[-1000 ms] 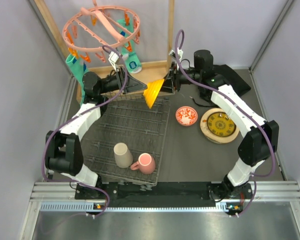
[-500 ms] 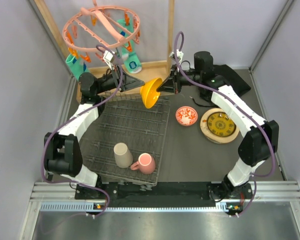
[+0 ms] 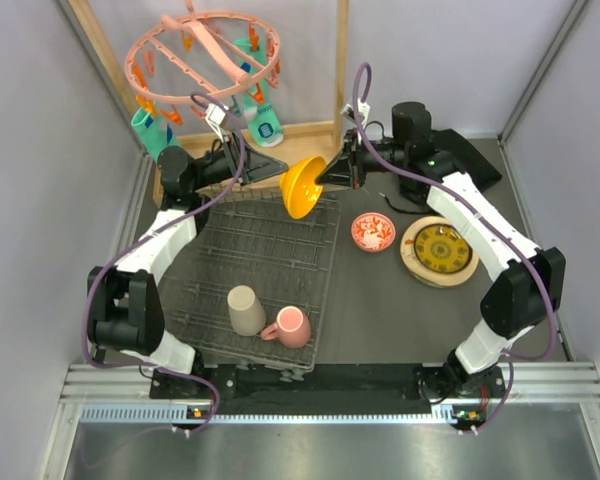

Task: Unload the mixed dishes from the dish rack
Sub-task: Pick up the bowl from the dish rack.

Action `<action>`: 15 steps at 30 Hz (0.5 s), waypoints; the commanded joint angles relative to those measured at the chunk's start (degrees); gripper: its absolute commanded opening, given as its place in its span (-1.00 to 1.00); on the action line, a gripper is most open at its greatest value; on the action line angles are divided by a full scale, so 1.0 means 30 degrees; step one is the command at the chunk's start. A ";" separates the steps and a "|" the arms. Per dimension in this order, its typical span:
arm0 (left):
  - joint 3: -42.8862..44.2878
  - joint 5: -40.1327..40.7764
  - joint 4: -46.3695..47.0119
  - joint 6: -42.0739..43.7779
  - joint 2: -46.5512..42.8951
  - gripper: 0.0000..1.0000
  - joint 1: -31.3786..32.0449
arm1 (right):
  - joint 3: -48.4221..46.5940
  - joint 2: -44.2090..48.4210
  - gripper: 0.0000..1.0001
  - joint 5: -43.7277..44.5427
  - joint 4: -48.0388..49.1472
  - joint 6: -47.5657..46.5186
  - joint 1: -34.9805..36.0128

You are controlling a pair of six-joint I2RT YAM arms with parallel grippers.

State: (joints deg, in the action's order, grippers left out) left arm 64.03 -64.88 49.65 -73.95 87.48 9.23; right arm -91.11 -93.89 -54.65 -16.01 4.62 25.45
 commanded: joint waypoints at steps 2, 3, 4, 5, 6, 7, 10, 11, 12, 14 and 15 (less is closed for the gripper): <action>-0.0308 -0.0550 0.0383 0.0395 -0.0860 0.18 -0.0440 | -0.0421 0.1559 -1.00 -0.0298 0.0738 -0.0427 0.0275; -0.0337 -0.0579 0.0645 0.0190 -0.0889 0.20 -0.0644 | -0.0392 0.1588 -1.00 -0.0240 0.0592 -0.0544 0.0276; -0.0337 -0.0609 0.0880 -0.0247 -0.0947 0.23 -0.0763 | -0.0421 0.1617 -1.00 -0.0210 0.0388 -0.0632 0.0276; -0.0395 -0.0609 0.1462 -0.0483 -0.0977 0.24 -0.0909 | -0.0450 0.1676 -1.00 -0.0123 0.0212 -0.0778 0.0276; -0.0367 -0.0609 0.1671 -0.0718 -0.1035 0.25 -0.1229 | -0.0479 0.1705 -1.00 -0.0006 -0.0109 -0.1011 0.0247; -0.0367 -0.0580 0.1905 -0.1213 -0.1065 0.28 -0.1406 | -0.0421 0.1793 -1.00 0.0024 -0.0257 -0.1101 0.0130; -0.0367 -0.0609 0.3514 -0.2562 -0.0948 0.29 -0.2081 | -0.0333 0.1939 -1.00 0.0171 -0.0697 -0.1365 -0.0104; -0.0396 -0.0609 0.4360 -0.2943 -0.0890 0.30 -0.2227 | -0.0246 0.1998 -1.00 0.0200 -0.0756 -0.1394 -0.0250; -0.0396 -0.0580 0.4804 -0.3585 -0.0802 0.30 -0.2519 | -0.0187 0.2086 -1.00 0.0287 -0.0873 -0.1452 -0.0310; -0.0367 -0.0638 0.5187 -0.3970 -0.0743 0.30 -0.2755 | -0.0244 0.2116 -1.00 0.0521 -0.1574 -0.1453 -0.0572; -0.0309 -0.0580 0.5334 -0.4146 -0.0772 0.31 -0.2959 | -0.0622 0.2000 -1.00 0.1044 -0.2157 -0.2120 -0.0661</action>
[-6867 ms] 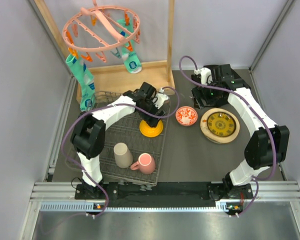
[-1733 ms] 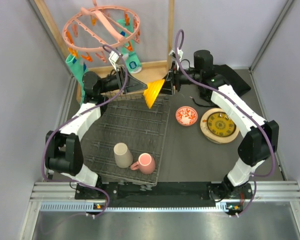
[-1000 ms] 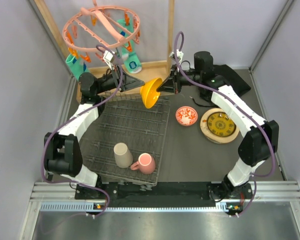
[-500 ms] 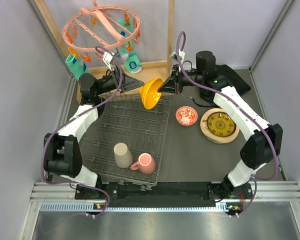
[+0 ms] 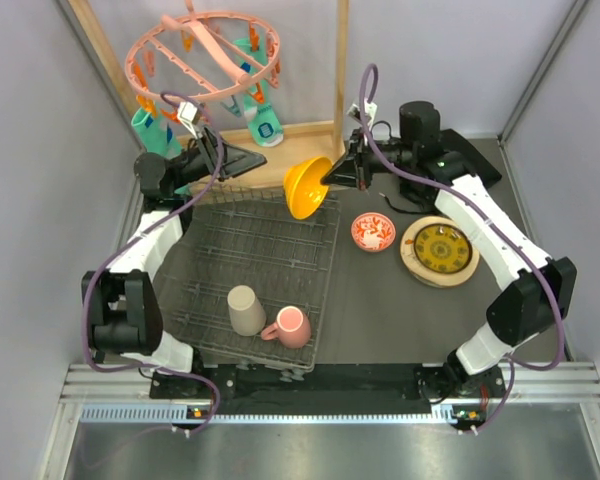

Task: Unload the mixed dishes from the dish rack
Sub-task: Pick up the bowl from the dish rack, then place the bowl at the center of the board.

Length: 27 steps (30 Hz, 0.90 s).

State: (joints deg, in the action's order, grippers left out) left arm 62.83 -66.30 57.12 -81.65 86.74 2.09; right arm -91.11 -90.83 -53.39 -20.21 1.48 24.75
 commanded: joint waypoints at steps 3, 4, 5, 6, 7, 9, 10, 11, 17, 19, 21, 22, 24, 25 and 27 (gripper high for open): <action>0.0093 -0.0223 0.2786 -0.1467 -0.0670 0.31 -0.1130 | -0.1967 0.0394 -1.00 0.1094 -0.3541 -0.1488 -0.1419; 0.0064 -0.0223 0.2582 -0.1292 -0.0700 0.31 -0.1193 | -0.2264 -0.0013 -1.00 0.1299 -0.4128 -0.1517 -0.1744; 0.0121 -0.0310 0.2145 -0.1000 -0.0758 0.31 -0.1223 | -0.2528 -0.0162 -1.00 0.1591 -0.5526 -0.1778 -0.2037; 0.0180 -0.0369 0.1648 -0.0011 -0.0904 0.31 -0.1252 | -0.3168 -0.0367 -1.00 0.2522 -0.6352 -0.2100 -0.2504; 0.0267 -0.0457 0.0337 0.0521 -0.0992 0.31 -0.1252 | -0.3494 -0.0630 -1.00 0.3112 -0.7317 -0.2451 -0.2654; 0.0443 -0.0603 -0.1306 0.2388 -0.1313 0.31 -0.1252 | -0.4254 -0.0925 -1.00 0.4602 -0.9692 -0.3594 -0.3121; 0.0618 -0.0662 -0.2883 0.3068 -0.1460 0.31 -0.1252 | -0.4404 -0.1245 -1.00 0.4989 -1.0280 -0.3800 -0.3327; 0.0765 -0.0663 -0.4116 0.3829 -0.1694 0.30 -0.1252 | -0.4608 -0.1422 -1.00 0.5253 -1.0895 -0.4063 -0.3561; 0.2668 -0.0517 -1.3453 1.0596 -0.2018 0.29 -0.1282 | -0.5811 -0.3090 -1.00 0.7650 -1.5467 -0.5584 -0.4852; 0.3226 -0.0254 -1.5661 1.3028 -0.1990 0.29 -0.1282 | -0.5753 -0.3443 -1.00 0.8242 -1.6756 -0.6172 -0.4853; 0.3722 -0.0049 -1.8505 1.5314 -0.1902 0.29 -0.1281 | -0.5840 -0.4175 -1.00 0.8595 -1.8157 -0.6583 -0.4853; 0.3870 0.0214 -1.9268 1.5988 -0.1843 0.29 -0.1282 | -0.5928 -0.4439 -1.00 0.8857 -1.8573 -0.6963 -0.4882; 0.4077 0.0362 -2.1410 1.7689 -0.1784 0.29 -0.1282 | -0.5958 -0.5113 -1.00 0.9064 -1.9480 -0.7287 -0.4969; 0.4048 0.0450 -2.1936 1.8535 -0.1755 0.29 -0.1253 | -0.5958 -0.5289 -1.00 0.9123 -1.9659 -0.7434 -0.5173; 0.3902 0.0538 -2.2788 1.9156 -0.1784 0.29 -0.1282 | -0.6045 -0.5787 -1.00 0.9152 -2.0445 -0.7958 -0.5262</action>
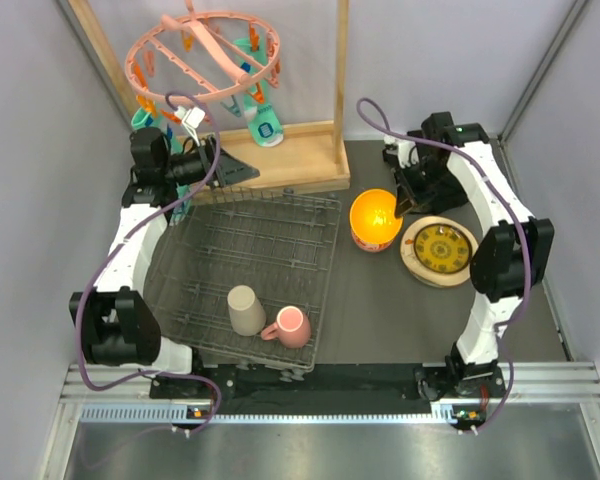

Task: Unload the mixed dishes from the dish rack
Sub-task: Place the bowl at the center of the board.

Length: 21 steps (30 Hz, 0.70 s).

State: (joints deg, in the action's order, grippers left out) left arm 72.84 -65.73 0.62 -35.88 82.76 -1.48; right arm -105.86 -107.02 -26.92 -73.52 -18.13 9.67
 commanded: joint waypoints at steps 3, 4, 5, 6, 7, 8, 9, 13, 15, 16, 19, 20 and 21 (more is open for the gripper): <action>0.0360 0.0407 -0.4717 0.4896 -0.0545 0.29 -0.0094 | -0.1420 -0.1032 -1.00 0.0417 -0.3150 -0.1982 -0.0295; 0.0359 0.0437 -0.4864 0.5305 -0.0488 0.29 -0.0094 | -0.1537 -0.1238 -1.00 0.0476 -0.3267 -0.2071 -0.0323; 0.0330 0.0466 -0.5040 0.5512 -0.0517 0.29 -0.0094 | -0.1625 -0.1385 -1.00 0.0505 -0.3268 -0.2130 -0.0324; 0.0330 0.0524 -0.5274 0.5659 -0.0488 0.29 -0.0094 | -0.1742 -0.1763 -1.00 0.0534 -0.3297 -0.2159 -0.0382; 0.0330 0.0525 -0.5421 0.5893 -0.0487 0.29 -0.0094 | -0.2062 -0.1941 -1.00 0.0477 -0.3297 -0.2160 -0.0411; 0.0359 0.0496 -0.5480 0.6011 -0.0487 0.29 -0.0094 | -0.2239 -0.2117 -1.00 0.0360 -0.3355 -0.2218 -0.0469; 0.0388 0.0496 -0.5742 0.6099 -0.0458 0.29 -0.0094 | -0.2415 -0.2351 -1.00 0.0330 -0.3385 -0.2276 -0.0470; 0.0418 0.0584 -0.6212 0.6684 -0.0313 0.29 -0.0123 | -0.3468 -0.3783 -1.00 0.0329 -0.3561 -0.2306 -0.0470; 0.0447 0.0612 -0.6330 0.6715 -0.0254 0.29 -0.0094 | -0.3705 -0.4255 -1.00 0.0388 -0.3620 -0.2422 -0.0470; 0.0476 0.0584 -0.6360 0.6773 -0.0195 0.29 -0.0094 | -0.3938 -0.4693 -1.00 0.0359 -0.3678 -0.2452 -0.0470; 0.0476 0.0525 -0.6389 0.6861 -0.0019 0.29 -0.0094 | -0.4378 -0.5281 -1.00 0.0359 -0.3883 -0.2599 -0.0470; 0.0534 0.0525 -0.6476 0.6920 0.0010 0.29 -0.0094 | -0.4438 -0.5602 -1.00 0.0388 -0.3912 -0.2657 -0.0470; 0.0564 0.0554 -0.6535 0.6949 0.0127 0.29 -0.0094 | -0.4555 -0.5721 -1.00 0.0417 -0.3971 -0.2716 -0.0499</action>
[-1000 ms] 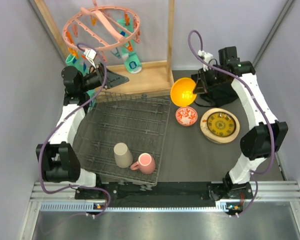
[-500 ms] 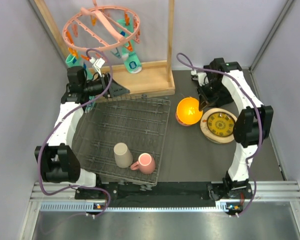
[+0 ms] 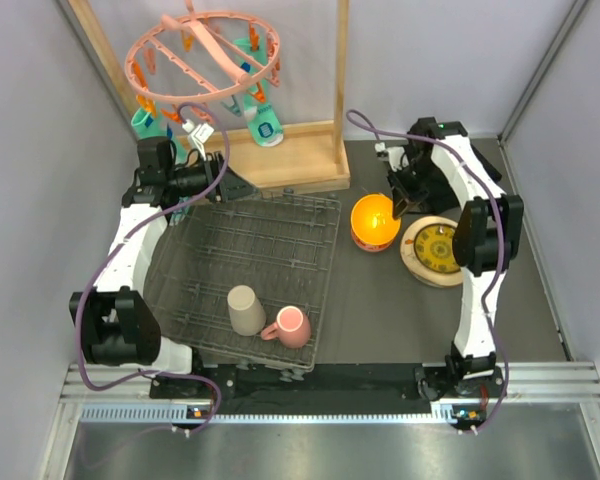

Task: Unload the mixed dishes from the dish rack
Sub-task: Place the bowl at the center of the board.

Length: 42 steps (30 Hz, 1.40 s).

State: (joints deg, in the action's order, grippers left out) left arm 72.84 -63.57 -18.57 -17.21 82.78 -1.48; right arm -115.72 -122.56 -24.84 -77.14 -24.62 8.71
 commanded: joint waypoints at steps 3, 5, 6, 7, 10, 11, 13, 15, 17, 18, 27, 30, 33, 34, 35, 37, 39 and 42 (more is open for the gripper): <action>0.0740 -0.0167 -0.0256 0.0874 0.0266 0.29 -0.0094 | -0.1650 -0.0981 -1.00 -0.0245 -0.2966 -0.0698 -0.0179; 0.0740 -0.0255 -0.0314 0.0874 0.0326 0.29 -0.0094 | -0.1739 -0.1098 -1.00 -0.0275 -0.3084 -0.0757 -0.0179; 0.0711 -0.0255 -0.0315 0.0903 0.0384 0.29 -0.0094 | -0.1768 -0.1186 -1.00 -0.0217 -0.3084 -0.0845 -0.0179; 0.0740 -0.0255 -0.0344 0.0932 0.0442 0.29 -0.0094 | -0.1768 -0.1245 -1.00 -0.0187 -0.3258 -0.0903 -0.0208; 0.0711 -0.0284 -0.0344 0.0991 0.0501 0.29 -0.0065 | -0.1797 -0.1421 -1.00 -0.0129 -0.3435 -0.1080 -0.0237; 0.0711 -0.0284 -0.0373 0.0991 0.0501 0.29 -0.0065 | -0.1826 -0.1450 -1.00 -0.0070 -0.3494 -0.1080 -0.0208; 0.0740 -0.0314 -0.0373 0.0991 0.0501 0.29 -0.0094 | -0.1914 -0.1596 -1.00 -0.0011 -0.3669 -0.1197 -0.0208; 0.0740 -0.0343 -0.0403 0.1021 0.0443 0.29 -0.0094 | -0.1973 -0.1743 -1.00 0.0047 -0.3904 -0.1343 -0.0208; 0.0769 -0.0372 -0.0460 0.1021 0.0443 0.29 -0.0094 | -0.1915 -0.1802 -0.98 0.0222 -0.3905 -0.1373 -0.0208; 0.0740 -0.0372 -0.0403 0.1050 0.0443 0.29 -0.0065 | -0.1885 -0.1773 -0.98 0.0252 -0.3875 -0.1373 -0.0208; 0.0711 -0.0372 -0.0695 0.1372 0.0413 0.29 -0.0094 | -0.1739 -0.1802 -0.71 0.0194 -0.3612 -0.1255 -0.0208; 0.0682 -0.0372 -0.0754 0.1460 0.0384 0.29 -0.0094 | -0.1739 -0.1831 -0.57 0.0107 -0.3494 -0.1110 -0.0237; 0.0682 -0.0401 -0.0842 0.1518 0.0355 0.29 -0.0094 | -0.1739 -0.1773 -0.51 0.0048 -0.3465 -0.1109 -0.0237; 0.0682 -0.0401 -0.0871 0.1548 0.0384 0.29 -0.0065 | -0.1710 -0.1773 -0.50 0.0077 -0.3436 -0.1109 -0.0208; 0.0653 -0.0401 -0.0871 0.1577 0.0355 0.29 -0.0094 | -0.1709 -0.1744 -0.49 0.0048 -0.3407 -0.1109 -0.0208; 0.0623 -0.0460 -0.0871 0.1577 0.0326 0.29 -0.0094 | -0.1622 -0.1714 -0.48 0.0018 -0.3348 -0.1051 -0.0208; 0.0594 -0.0460 -0.0871 0.1577 0.0326 0.29 -0.0065 | -0.1563 -0.1656 -0.47 -0.0011 -0.3260 -0.1080 -0.0208; 0.0565 -0.0460 -0.0871 0.1577 0.0267 0.29 -0.0094 | -0.1300 -0.1451 -0.46 -0.0040 -0.3055 -0.0992 -0.0208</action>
State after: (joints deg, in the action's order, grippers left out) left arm 72.88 -63.61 -21.54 -13.74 84.29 -1.48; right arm -118.30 -127.70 -23.86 -77.38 -27.42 8.45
